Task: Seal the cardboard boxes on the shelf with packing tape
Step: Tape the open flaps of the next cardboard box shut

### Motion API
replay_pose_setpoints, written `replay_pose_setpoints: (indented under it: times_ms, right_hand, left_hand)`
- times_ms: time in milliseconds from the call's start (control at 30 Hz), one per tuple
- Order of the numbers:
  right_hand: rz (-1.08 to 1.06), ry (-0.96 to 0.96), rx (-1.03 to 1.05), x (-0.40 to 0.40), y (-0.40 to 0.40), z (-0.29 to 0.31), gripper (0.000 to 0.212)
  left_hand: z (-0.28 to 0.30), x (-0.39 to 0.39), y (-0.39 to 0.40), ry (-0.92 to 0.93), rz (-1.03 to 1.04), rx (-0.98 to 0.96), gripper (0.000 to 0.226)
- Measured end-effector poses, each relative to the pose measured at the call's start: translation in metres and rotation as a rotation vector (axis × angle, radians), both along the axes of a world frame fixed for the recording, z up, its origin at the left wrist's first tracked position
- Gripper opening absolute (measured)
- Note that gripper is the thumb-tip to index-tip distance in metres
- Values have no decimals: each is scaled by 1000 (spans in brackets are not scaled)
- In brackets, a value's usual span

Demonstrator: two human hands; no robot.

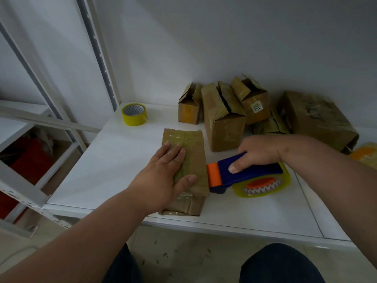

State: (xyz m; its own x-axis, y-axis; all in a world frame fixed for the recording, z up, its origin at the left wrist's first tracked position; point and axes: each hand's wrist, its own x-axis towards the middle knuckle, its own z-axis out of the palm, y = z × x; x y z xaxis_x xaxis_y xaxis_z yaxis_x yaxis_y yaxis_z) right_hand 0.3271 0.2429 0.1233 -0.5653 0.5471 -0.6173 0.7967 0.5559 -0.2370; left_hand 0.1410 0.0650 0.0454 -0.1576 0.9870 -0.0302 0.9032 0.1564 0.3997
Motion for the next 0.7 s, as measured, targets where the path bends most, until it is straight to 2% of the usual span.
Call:
replay_pose_setpoints:
  times_ms: [100, 233, 367, 433, 567, 633, 700]
  right_hand:
    - [-61, -50, -41, -10, 3, 2, 35]
    - [-279, -58, -197, -9, 8, -8, 39]
    - [-267, -104, -137, -2, 5, -38, 43]
    - [-308, -24, -111, 10, 5, -40, 46]
    - [-409, 161, -22, 39, -1, -29, 51]
    - [-418, 215, 45, 48, -9, -27, 50]
    - [-441, 267, 77, 56, -19, -29, 45]
  left_hand:
    - [0, 0, 1, 16, -6, -12, 93]
    - [0, -1, 1, 20, -9, -31, 92]
    - [1, -4, 1, 8, -24, -52, 91]
    - [6, -7, -2, 35, -27, -90, 85]
    - [24, 11, 0, 215, 20, -165, 61]
    - [31, 34, 8, 189, 77, -171, 62]
    - [32, 53, 15, 163, 145, -193, 79]
